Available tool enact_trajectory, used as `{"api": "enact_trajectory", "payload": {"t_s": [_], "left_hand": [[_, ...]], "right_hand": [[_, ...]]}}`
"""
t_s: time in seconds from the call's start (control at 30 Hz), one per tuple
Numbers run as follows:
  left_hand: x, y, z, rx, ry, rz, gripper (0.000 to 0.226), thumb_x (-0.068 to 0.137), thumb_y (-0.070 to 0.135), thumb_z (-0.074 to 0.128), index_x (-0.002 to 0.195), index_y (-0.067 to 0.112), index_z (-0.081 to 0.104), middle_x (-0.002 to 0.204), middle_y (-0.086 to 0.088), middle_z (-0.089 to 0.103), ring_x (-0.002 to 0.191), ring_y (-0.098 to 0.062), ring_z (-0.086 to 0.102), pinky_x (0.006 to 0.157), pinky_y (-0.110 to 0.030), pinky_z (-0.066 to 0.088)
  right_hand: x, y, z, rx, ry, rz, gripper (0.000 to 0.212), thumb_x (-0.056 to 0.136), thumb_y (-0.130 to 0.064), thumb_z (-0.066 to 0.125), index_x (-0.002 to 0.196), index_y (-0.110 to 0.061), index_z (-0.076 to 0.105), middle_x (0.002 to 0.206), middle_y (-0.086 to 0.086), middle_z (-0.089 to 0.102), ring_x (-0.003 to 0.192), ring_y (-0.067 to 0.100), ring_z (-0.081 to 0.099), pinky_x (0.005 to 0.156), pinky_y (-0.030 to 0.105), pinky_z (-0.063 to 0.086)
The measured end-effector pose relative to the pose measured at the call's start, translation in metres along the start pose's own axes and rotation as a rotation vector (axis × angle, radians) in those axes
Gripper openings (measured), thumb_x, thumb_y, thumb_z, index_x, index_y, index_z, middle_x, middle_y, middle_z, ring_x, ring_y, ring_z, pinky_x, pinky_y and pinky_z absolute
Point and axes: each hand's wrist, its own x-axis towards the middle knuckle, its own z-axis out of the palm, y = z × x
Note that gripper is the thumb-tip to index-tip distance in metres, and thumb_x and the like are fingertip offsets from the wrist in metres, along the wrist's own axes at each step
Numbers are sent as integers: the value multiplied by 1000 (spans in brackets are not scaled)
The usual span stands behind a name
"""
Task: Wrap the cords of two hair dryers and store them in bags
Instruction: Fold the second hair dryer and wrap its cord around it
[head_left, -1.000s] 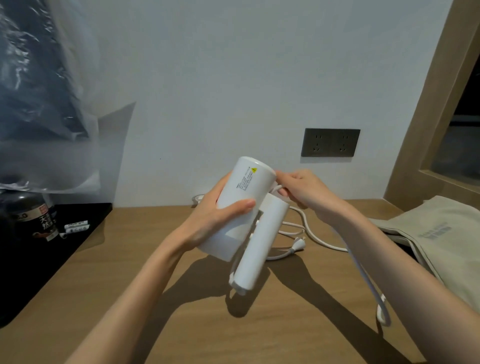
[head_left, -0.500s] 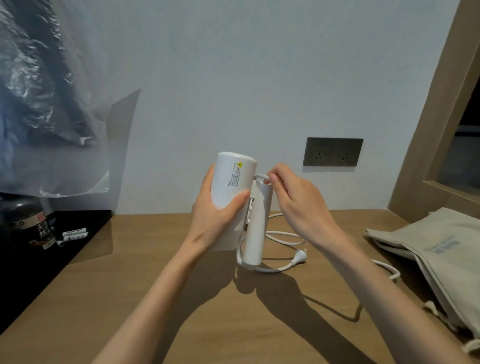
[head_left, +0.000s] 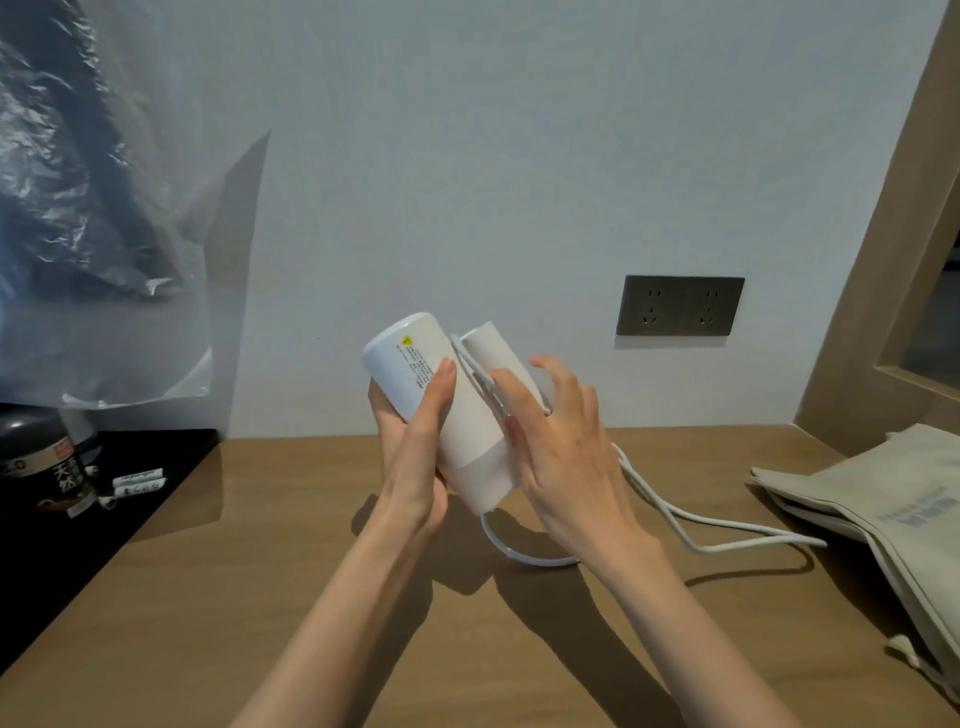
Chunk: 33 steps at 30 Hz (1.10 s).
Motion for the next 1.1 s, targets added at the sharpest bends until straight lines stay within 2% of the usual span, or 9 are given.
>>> {"api": "enact_trajectory", "payload": {"t_s": [0.13, 0.23, 0.3, 0.47, 0.6, 0.73, 0.93, 1.0, 1.1], "left_hand": [[4, -6, -5, 26, 6, -25, 68, 72, 33, 73, 130, 25, 40, 115, -6, 65, 102, -22, 66, 93, -51, 51], [10, -8, -9, 48, -33, -63, 74, 71, 31, 76, 134, 21, 39, 124, -13, 61, 109, -28, 63, 93, -55, 50], [15, -6, -13, 87, -50, -85, 81, 68, 27, 77, 138, 24, 35, 125, -11, 61, 105, -26, 65, 90, -52, 52], [24, 8, -30, 354, -64, -94, 94, 73, 15, 79, 139, 53, 23, 110, 8, 62, 86, -13, 68, 62, -36, 57], [27, 19, -44, 611, -204, -156, 66, 71, 16, 80, 125, 41, 52, 116, 1, 61, 88, -15, 67, 61, -35, 58], [26, 20, -53, 723, -248, -205, 40, 70, 30, 83, 105, 30, 64, 108, -1, 63, 84, -14, 68, 60, -33, 58], [12, 9, -52, 584, -115, -157, 49, 58, 43, 87, 98, 25, 65, 106, -7, 65, 83, -16, 67, 57, -36, 57], [9, 5, -52, 552, -45, -140, 55, 56, 46, 85, 102, 24, 63, 109, -9, 63, 91, -21, 67, 58, -40, 58], [8, 1, -50, 535, 46, -112, 57, 58, 46, 86, 104, 26, 59, 111, -10, 59, 97, -26, 66, 60, -44, 60]], "right_hand": [[-1, 11, 12, 11, -92, -26, 51, 102, -33, 38, 143, -46, 12, 95, 3, 57, 83, 19, 39, 52, 31, 43], [0, 16, 19, -11, -70, -14, 48, 100, -35, 36, 146, -40, 22, 79, 0, 52, 76, 15, 35, 46, 21, 25], [-1, 20, 23, -15, -71, -8, 46, 99, -38, 29, 145, -39, 26, 76, -2, 51, 75, 15, 34, 48, 22, 25], [-3, 34, 26, -46, -93, -71, 44, 97, -34, 33, 141, -40, 31, 76, 0, 52, 73, 17, 38, 46, 25, 27], [-3, 43, 24, -141, -115, -168, 58, 91, -21, 60, 138, -43, 32, 76, 3, 51, 72, 21, 39, 46, 28, 27], [-8, 44, 24, -196, -109, -258, 74, 78, -13, 75, 134, -42, 37, 73, 3, 48, 68, 22, 39, 53, 29, 22], [-14, 41, 27, -176, -6, -215, 80, 74, -4, 75, 134, -42, 37, 89, 6, 56, 75, 27, 41, 53, 28, 29], [-15, 38, 29, -135, 40, -165, 71, 77, -6, 74, 132, -37, 41, 106, 11, 59, 83, 27, 38, 53, 31, 39], [-17, 31, 28, -90, 119, -185, 29, 91, -14, 57, 119, -18, 55, 107, 12, 62, 86, 25, 39, 56, 35, 46]]}}
